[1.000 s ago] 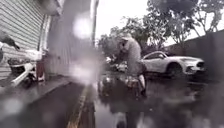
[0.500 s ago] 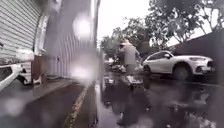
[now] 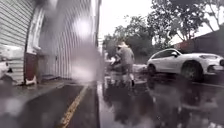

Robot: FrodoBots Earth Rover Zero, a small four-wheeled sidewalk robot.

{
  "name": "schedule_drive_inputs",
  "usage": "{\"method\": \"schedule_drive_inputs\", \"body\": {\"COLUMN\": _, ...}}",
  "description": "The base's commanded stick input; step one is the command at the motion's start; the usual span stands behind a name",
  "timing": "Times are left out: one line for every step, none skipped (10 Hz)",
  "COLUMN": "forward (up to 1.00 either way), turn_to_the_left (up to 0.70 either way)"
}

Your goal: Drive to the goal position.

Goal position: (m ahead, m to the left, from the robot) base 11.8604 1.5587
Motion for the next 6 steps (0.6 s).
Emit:
{"method": "schedule_drive_inputs", "body": {"forward": 1.0, "turn_to_the_left": 0.0}}
{"method": "schedule_drive_inputs", "body": {"forward": 1.0, "turn_to_the_left": 0.0}}
{"method": "schedule_drive_inputs", "body": {"forward": 1.0, "turn_to_the_left": 0.0}}
{"method": "schedule_drive_inputs", "body": {"forward": 1.0, "turn_to_the_left": 0.0}}
{"method": "schedule_drive_inputs", "body": {"forward": 1.0, "turn_to_the_left": 0.0}}
{"method": "schedule_drive_inputs", "body": {"forward": 1.0, "turn_to_the_left": 0.0}}
